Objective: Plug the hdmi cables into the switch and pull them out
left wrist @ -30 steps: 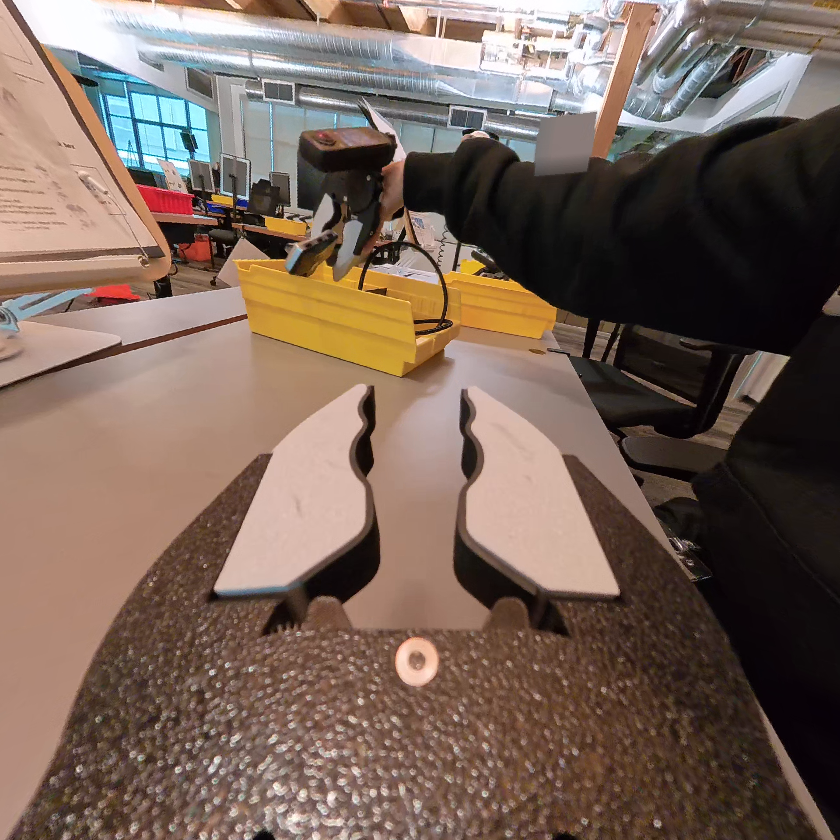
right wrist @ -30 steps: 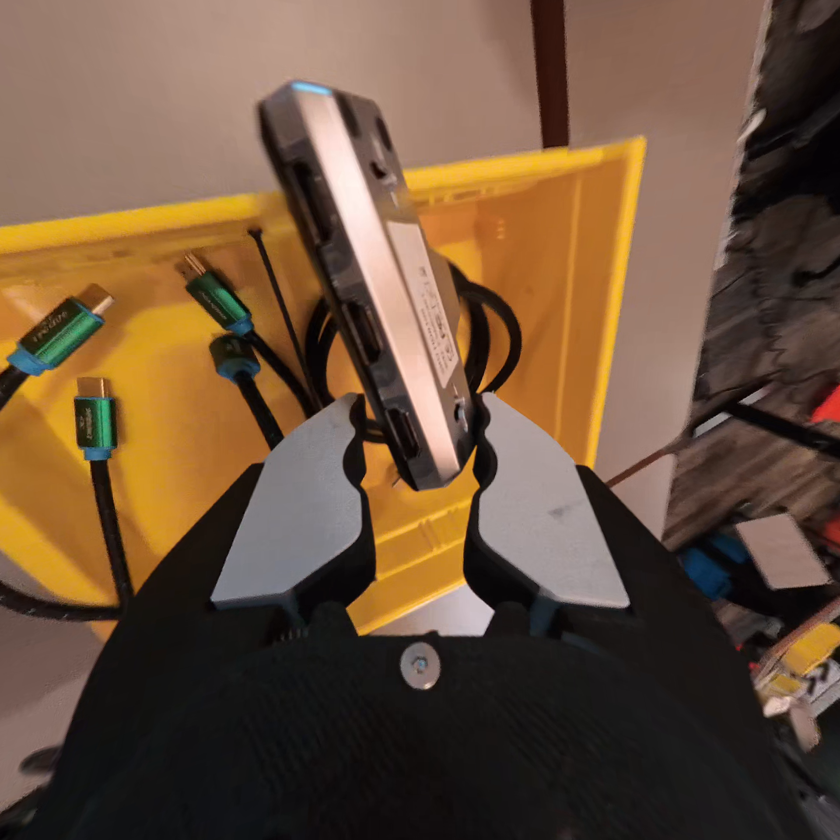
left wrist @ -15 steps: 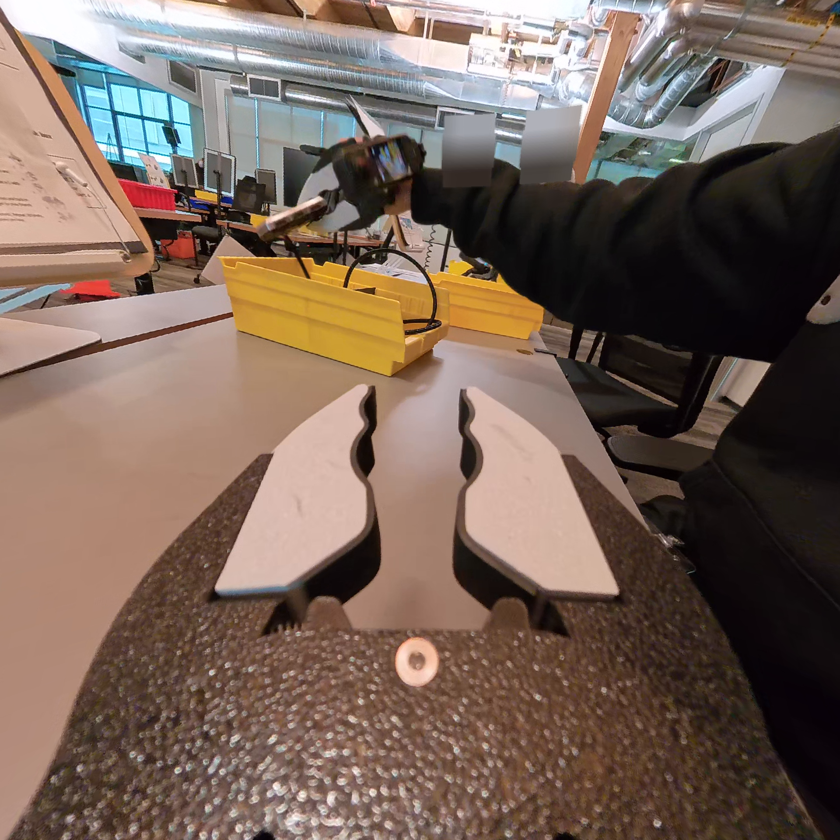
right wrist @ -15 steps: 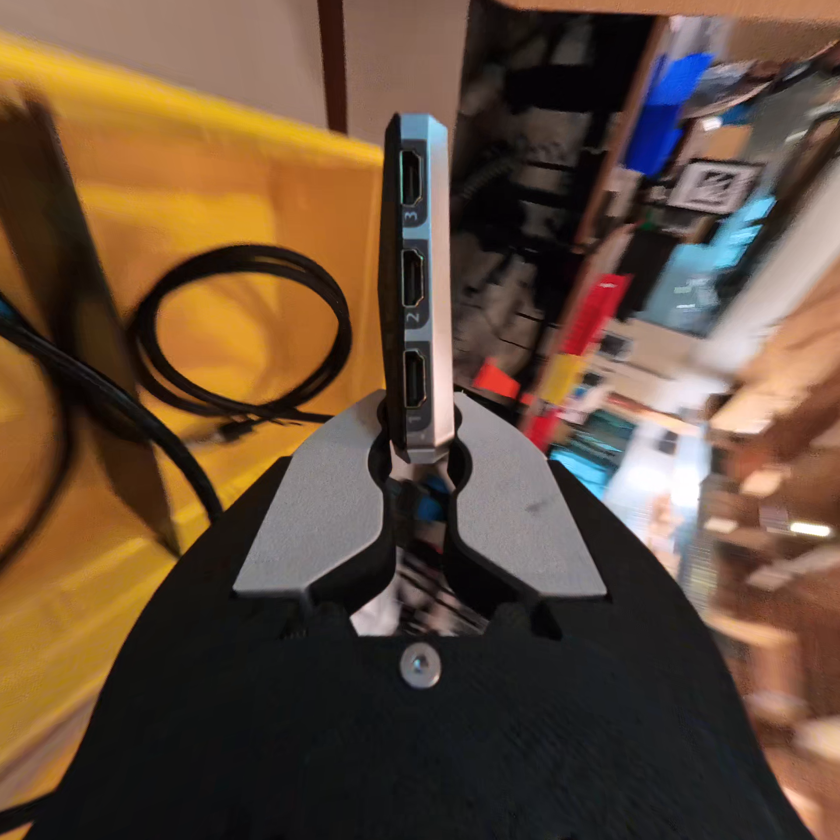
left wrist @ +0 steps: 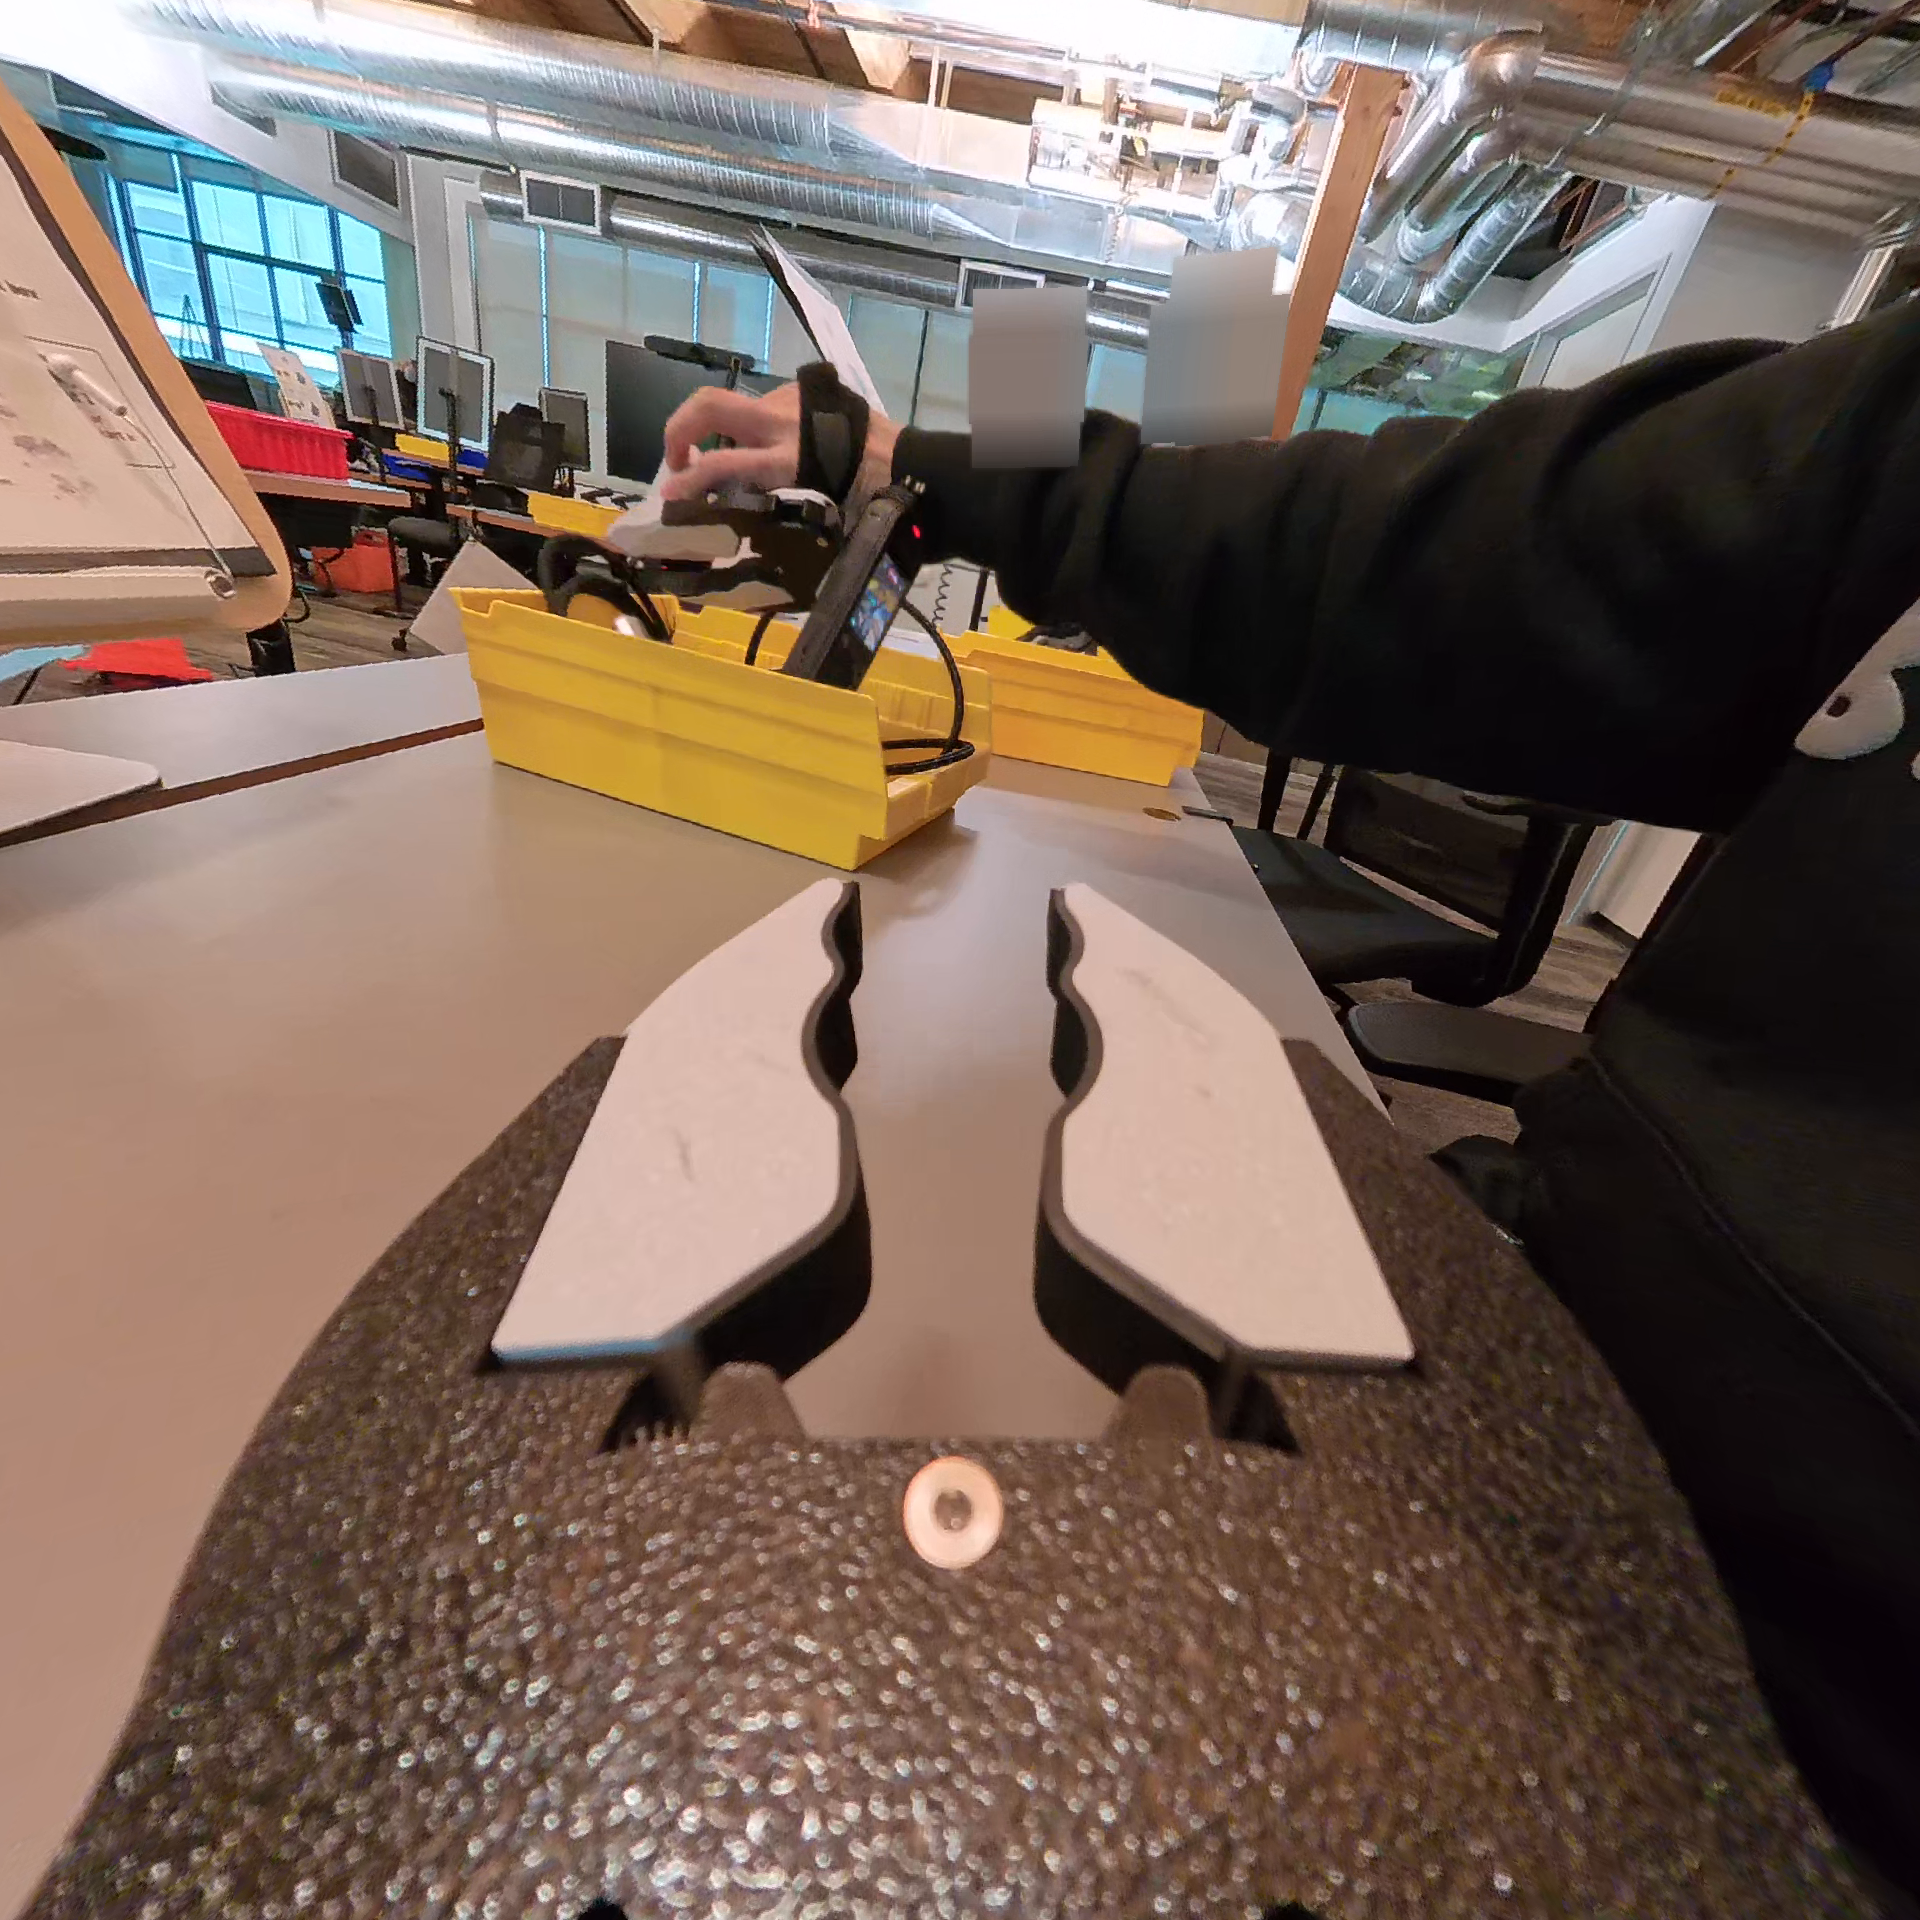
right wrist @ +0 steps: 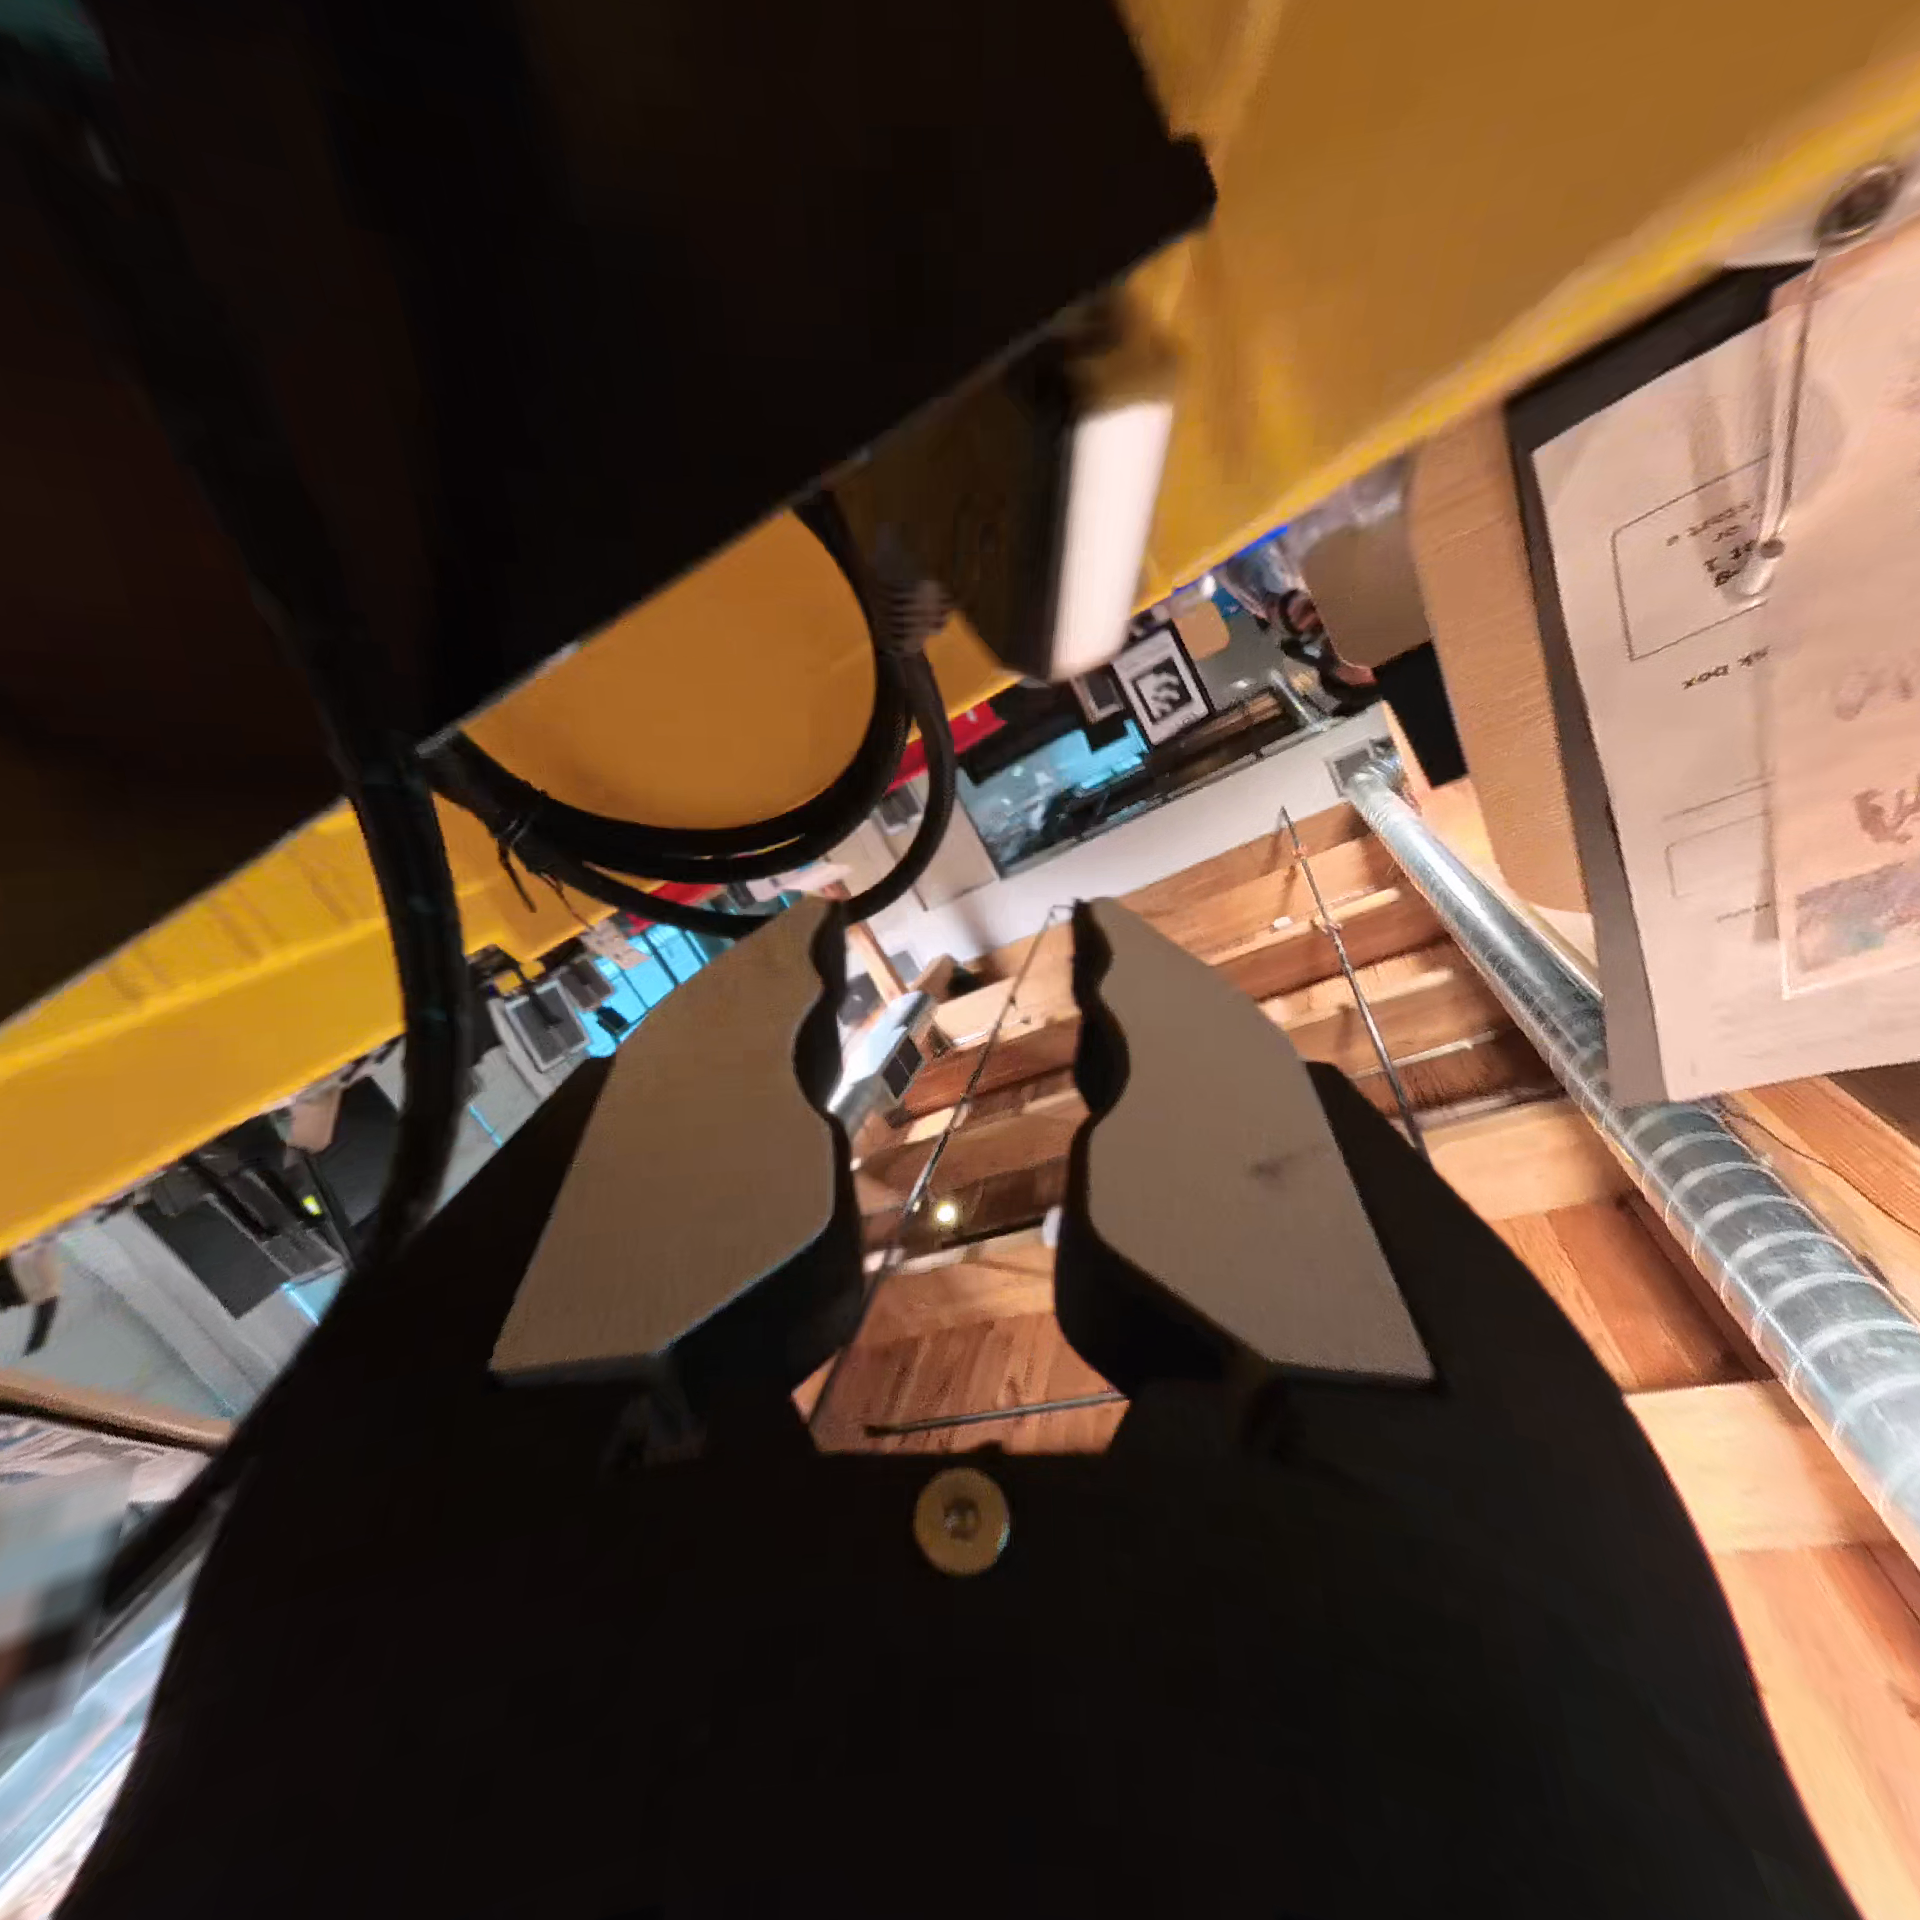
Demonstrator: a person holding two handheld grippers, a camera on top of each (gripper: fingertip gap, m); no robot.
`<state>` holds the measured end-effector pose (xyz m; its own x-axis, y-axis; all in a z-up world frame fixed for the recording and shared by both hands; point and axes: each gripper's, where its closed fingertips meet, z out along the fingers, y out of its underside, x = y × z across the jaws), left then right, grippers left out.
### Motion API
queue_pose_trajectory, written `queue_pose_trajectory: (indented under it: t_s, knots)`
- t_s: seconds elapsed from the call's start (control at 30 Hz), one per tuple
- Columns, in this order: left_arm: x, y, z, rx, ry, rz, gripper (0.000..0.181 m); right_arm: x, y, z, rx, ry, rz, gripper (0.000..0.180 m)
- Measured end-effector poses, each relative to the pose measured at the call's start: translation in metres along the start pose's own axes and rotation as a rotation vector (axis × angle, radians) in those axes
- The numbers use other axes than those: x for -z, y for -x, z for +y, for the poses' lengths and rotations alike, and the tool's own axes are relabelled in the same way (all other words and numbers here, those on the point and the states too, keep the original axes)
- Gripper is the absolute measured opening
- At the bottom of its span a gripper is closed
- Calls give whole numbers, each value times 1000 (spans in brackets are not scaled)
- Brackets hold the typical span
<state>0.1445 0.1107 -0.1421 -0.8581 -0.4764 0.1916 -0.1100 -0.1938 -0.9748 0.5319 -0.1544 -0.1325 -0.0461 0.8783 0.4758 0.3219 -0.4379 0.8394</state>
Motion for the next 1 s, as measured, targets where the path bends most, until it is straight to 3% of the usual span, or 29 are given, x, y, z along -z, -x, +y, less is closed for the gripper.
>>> queue_pose_trajectory:
  t_s: [0.2, 0.27, 0.33, 0.4, 0.47, 0.53, 0.57, 0.63, 0.8, 0.9, 1.0]
  knots:
    - [2, 1, -3, 3, -16, -1, 34, 11, -11, 33, -319, -22, -96, 53]
    - [2, 1, -6, 4, -30, 0, 34, 23, -17, 41, -556, -53, -121, 54]
    - [3, 2, -10, 0, -42, -14, 34, 39, -27, 43, -970, -121, -169, 59]
    - [4, 4, -15, -14, -54, -39, 34, 59, -48, 36, -1523, -235, -237, 63]
    - [5, 8, -22, -34, -63, -88, 34, 91, -86, 11, -2065, -540, -335, 65]
    - [8, 13, -29, -54, -50, -160, 34, 132, -134, -13, -2376, -993, -343, 66]
    - [10, 14, -32, -69, -38, -194, 34, 149, -150, -25, -2443, -1154, -319, 65]
    - [18, 19, -43, -115, -4, -287, 34, 175, -169, -58, -2454, -1307, -295, 73]
    - [93, 54, -81, -276, 190, -669, 33, 226, -180, -129, -2268, -1416, -328, 82]
    - [154, 96, -75, -440, 584, -745, 45, 242, -166, -149, -2140, -1393, -361, 81]
    - [195, 136, -46, -574, 998, -588, 58, 250, -146, -158, -2063, -1361, -399, 81]
